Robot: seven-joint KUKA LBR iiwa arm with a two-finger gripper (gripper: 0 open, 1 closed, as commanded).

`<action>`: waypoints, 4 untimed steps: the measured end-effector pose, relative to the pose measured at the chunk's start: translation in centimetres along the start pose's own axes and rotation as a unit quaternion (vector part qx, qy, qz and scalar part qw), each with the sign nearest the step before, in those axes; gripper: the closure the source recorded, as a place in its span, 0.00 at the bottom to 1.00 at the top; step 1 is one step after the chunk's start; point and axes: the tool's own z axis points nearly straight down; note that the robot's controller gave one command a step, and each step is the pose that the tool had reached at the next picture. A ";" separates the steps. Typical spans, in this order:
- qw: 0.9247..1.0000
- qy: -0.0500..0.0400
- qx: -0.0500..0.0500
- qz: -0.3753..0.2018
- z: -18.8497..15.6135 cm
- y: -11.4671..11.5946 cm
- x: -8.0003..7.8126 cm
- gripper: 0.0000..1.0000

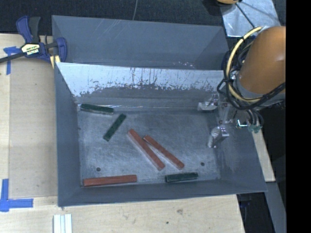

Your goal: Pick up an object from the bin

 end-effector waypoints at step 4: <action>0.993 -0.002 0.000 0.118 8.8 8.9 4.0 0.00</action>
Offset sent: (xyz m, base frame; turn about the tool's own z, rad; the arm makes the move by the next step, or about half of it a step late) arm -0.0436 0.0577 -0.1629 0.2012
